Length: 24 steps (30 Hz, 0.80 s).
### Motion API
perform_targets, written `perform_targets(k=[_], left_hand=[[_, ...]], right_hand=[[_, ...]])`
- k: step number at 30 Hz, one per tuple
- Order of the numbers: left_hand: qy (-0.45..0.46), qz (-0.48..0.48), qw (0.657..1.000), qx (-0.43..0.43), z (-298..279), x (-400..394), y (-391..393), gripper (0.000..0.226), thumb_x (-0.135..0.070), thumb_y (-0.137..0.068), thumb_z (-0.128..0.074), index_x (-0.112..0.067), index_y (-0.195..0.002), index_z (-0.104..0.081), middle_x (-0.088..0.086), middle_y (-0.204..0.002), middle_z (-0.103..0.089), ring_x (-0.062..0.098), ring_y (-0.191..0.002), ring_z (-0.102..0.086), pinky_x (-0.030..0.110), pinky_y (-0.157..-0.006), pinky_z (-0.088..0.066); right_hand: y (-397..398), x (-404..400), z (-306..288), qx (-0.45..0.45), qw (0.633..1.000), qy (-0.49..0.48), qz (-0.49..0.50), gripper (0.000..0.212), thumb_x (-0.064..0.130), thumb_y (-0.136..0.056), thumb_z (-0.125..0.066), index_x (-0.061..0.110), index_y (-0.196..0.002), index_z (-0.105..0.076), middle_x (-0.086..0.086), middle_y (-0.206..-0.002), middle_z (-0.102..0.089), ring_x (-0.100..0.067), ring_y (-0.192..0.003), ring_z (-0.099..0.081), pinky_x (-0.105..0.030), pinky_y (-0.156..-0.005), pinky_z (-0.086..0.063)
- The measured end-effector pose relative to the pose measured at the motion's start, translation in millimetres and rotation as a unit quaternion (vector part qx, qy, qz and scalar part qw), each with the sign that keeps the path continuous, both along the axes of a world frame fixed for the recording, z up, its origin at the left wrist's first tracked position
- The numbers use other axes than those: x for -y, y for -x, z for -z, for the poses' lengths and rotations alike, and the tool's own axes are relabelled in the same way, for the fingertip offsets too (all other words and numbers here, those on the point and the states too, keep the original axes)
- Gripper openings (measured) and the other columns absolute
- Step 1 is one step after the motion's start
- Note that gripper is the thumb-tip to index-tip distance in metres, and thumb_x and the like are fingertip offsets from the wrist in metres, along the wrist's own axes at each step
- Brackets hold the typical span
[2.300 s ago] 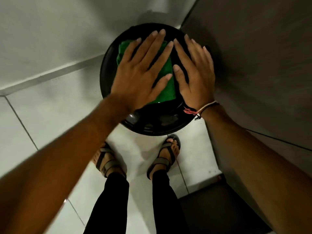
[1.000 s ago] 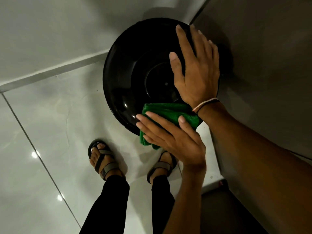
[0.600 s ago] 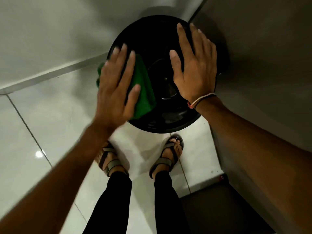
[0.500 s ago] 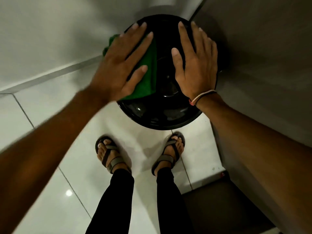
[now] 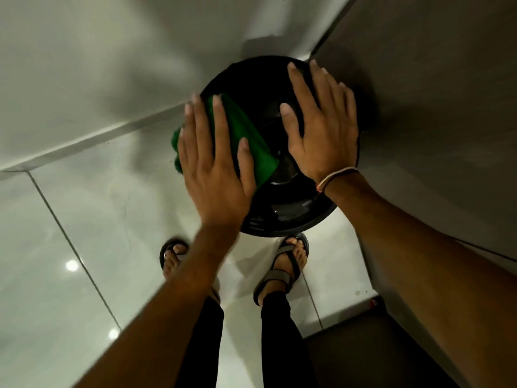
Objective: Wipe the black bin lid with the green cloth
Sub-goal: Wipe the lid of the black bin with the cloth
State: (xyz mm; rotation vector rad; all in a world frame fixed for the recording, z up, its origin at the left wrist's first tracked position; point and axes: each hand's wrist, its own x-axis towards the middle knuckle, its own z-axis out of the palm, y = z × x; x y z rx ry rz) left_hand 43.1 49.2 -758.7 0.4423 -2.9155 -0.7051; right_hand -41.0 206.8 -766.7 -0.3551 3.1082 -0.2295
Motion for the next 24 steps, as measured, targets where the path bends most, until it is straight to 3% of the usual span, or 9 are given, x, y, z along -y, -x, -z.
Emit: perform_targets(k=[4, 8, 10, 13, 18, 20, 24], left_hand=[[-0.003, -0.027, 0.999, 0.045, -4, -57, -62, 0.06, -0.037, -0.108, -0.023, -0.006, -0.159, -0.026, 0.027, -0.165, -0.028, 0.038, -0.157, -0.02, 0.044, -0.132, -0.01], [0.001, 0.015, 0.998, 0.067, -5, -55, -74, 0.062, -0.039, -0.108, -0.025, -0.006, -0.16, -0.02, 0.022, -0.168, -0.022, 0.024, -0.16, -0.002, 0.036, -0.132, 0.002], [0.023, 0.075, 0.995, 0.056, -8, -30, -55, 0.061, -0.036, -0.106, -0.03, -0.008, -0.159, -0.027, 0.02, -0.169, -0.022, 0.021, -0.16, -0.004, 0.036, -0.132, -0.001], [0.05, 0.204, 0.977, 0.036, -12, 11, 10, 0.058, -0.034, -0.108, -0.032, -0.008, -0.159, -0.032, 0.019, -0.168, -0.028, 0.031, -0.159, -0.019, 0.043, -0.13, -0.013], [0.017, 0.306, 0.947, 0.091, -2, 39, 132, 0.063, -0.043, -0.107, -0.015, -0.013, -0.162, -0.025, 0.014, -0.17, -0.028, 0.029, -0.159, -0.022, 0.049, -0.129, -0.026], [0.016, 0.299, 0.95, 0.086, -1, 36, 133, 0.061, -0.042, -0.108, -0.016, -0.014, -0.16, -0.031, 0.013, -0.167, -0.034, 0.028, -0.157, -0.028, 0.048, -0.127, -0.03], [0.054, 0.174, 0.98, 0.081, -11, 21, 83, 0.059, -0.041, -0.108, -0.021, -0.014, -0.16, -0.032, 0.015, -0.166, -0.036, 0.031, -0.155, -0.032, 0.048, -0.127, -0.027]], right_hand=[[1, -3, -2, 0.004, 1.0, -0.004, -0.003, 0.057, 0.049, -0.111, -0.029, 0.026, -0.163, -0.032, -0.011, -0.167, -0.038, -0.028, -0.156, -0.034, -0.051, -0.127, -0.027], [2, -5, -5, -0.001, 1.0, 0.003, -0.023, 0.061, 0.049, -0.11, -0.029, 0.02, -0.164, -0.031, -0.011, -0.166, -0.041, -0.028, -0.154, -0.038, -0.049, -0.126, -0.028], [1, -5, -5, -0.004, 1.0, 0.0, -0.026, 0.062, 0.05, -0.11, -0.03, 0.019, -0.164, -0.03, -0.012, -0.165, -0.042, -0.029, -0.153, -0.04, -0.048, -0.125, -0.028], [2, -5, -2, -0.01, 1.0, -0.003, -0.029, 0.062, 0.049, -0.11, -0.03, 0.018, -0.163, -0.031, -0.013, -0.165, -0.042, -0.029, -0.152, -0.041, -0.049, -0.125, -0.03], [1, -2, 1, -0.025, 0.999, 0.014, -0.014, 0.057, 0.046, -0.11, -0.031, 0.02, -0.161, -0.037, -0.011, -0.163, -0.045, -0.028, -0.151, -0.042, -0.05, -0.126, -0.031], [0, -1, 1, -0.028, 0.999, 0.02, -0.007, 0.056, 0.044, -0.111, -0.031, 0.021, -0.16, -0.039, -0.01, -0.162, -0.047, -0.027, -0.151, -0.043, -0.049, -0.126, -0.031], [1, -1, 0, -0.016, 0.999, 0.026, -0.013, 0.054, 0.042, -0.112, -0.029, 0.023, -0.161, -0.038, -0.009, -0.163, -0.045, -0.026, -0.152, -0.041, -0.049, -0.127, -0.03]])
